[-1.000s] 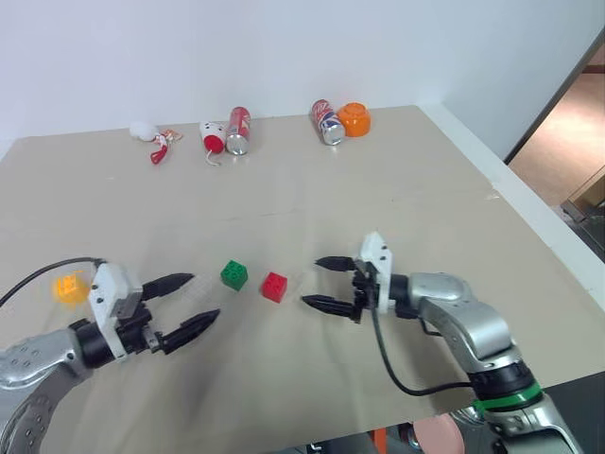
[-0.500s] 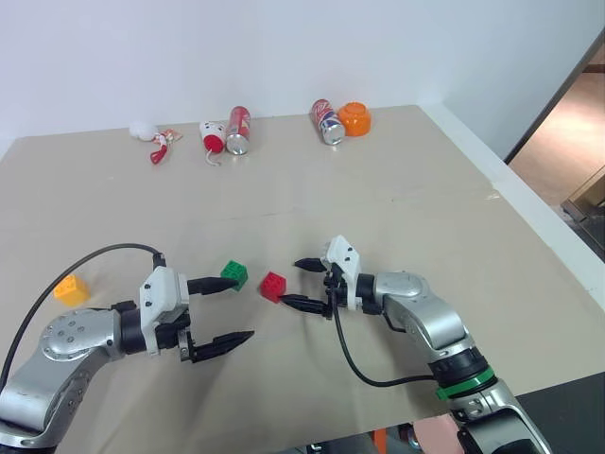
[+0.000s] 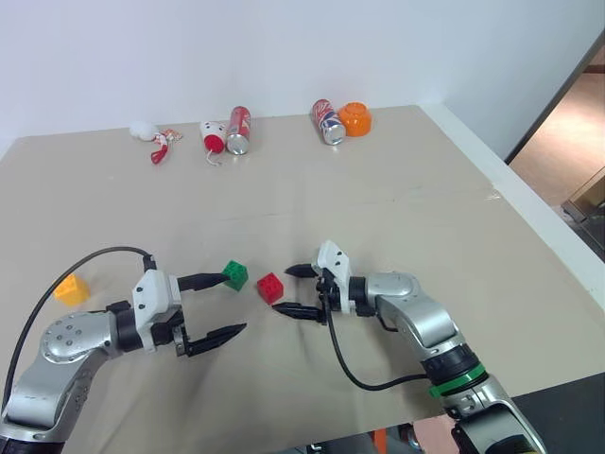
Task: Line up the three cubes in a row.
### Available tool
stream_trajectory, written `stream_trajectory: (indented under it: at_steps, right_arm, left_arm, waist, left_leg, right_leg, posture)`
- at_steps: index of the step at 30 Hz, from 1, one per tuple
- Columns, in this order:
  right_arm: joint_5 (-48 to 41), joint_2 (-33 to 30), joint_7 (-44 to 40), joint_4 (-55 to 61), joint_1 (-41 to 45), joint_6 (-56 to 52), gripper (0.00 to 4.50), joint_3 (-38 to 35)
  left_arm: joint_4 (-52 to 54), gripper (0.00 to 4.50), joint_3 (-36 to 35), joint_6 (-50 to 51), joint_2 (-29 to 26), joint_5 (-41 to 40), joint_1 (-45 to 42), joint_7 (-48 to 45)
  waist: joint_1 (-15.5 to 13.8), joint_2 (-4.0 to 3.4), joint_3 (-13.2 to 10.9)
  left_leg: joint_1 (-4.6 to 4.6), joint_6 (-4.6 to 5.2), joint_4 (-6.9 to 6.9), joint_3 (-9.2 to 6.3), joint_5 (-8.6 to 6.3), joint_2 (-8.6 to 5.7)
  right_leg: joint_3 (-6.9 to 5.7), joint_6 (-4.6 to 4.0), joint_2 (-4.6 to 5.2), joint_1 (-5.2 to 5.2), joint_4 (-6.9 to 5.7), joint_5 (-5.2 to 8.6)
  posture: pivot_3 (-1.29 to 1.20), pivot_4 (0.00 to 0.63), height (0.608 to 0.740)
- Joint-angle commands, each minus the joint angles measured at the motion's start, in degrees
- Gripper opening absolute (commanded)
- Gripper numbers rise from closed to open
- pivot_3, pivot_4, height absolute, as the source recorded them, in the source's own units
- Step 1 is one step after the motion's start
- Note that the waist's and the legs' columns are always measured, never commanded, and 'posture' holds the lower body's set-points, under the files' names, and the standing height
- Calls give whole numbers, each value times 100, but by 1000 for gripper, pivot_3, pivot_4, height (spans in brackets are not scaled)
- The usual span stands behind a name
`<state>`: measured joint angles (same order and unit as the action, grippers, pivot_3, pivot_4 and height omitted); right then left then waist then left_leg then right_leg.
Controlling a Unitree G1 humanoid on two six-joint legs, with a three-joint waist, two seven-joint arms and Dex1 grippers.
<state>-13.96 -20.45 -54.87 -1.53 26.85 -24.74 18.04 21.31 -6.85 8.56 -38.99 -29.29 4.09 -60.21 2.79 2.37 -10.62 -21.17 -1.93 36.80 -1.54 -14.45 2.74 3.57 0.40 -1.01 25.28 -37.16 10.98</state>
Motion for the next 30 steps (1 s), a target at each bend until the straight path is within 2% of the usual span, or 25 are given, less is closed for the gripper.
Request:
stream_trajectory:
  at_steps: [1,11,18,24,30]
  right_arm:
    - [-44,23,-66,87,69,12,4473,-25]
    - [151,195,-77,-68,33,183,4473,176]
    - [618,101,-207,-948,376,1024,4473,253]
    - [622,226,-317,-888,359,1197,4473,326]
    - [765,331,-337,-1410,622,1680,4473,216]
  left_arm:
    - [102,4500,-164,-77,35,-131,-11,47]
    - [149,4500,-161,-47,-6,-144,47,68]
    - [71,4500,-199,-32,-37,-165,21,86]
    - [-12,4500,-288,-64,-30,-170,59,90]
    - [-125,4500,-329,-104,0,-165,64,45]
  waist:
    - [0,0,0]
    - [7,0,0]
    - [58,1,0]
    - [60,1,0]
    - [124,0,0]
  left_leg:
    - [0,0,0,0,0,0]
    - [4,0,0,-1,0,5]
    - [14,13,0,1,8,11]
    - [14,25,0,-1,37,10]
    - [15,24,-1,-1,37,18]
  right_leg:
    - [0,0,0,0,0,0]
    - [0,0,-6,0,-3,-2]
    - [3,-15,-15,-3,-3,-9]
    - [5,-33,-21,-3,-3,-33]
    - [10,-36,-32,-2,-3,-34]
  posture:
    - [0,150,740]
    - [0,150,740]
    - [0,150,740]
    - [0,150,740]
    - [0,150,740]
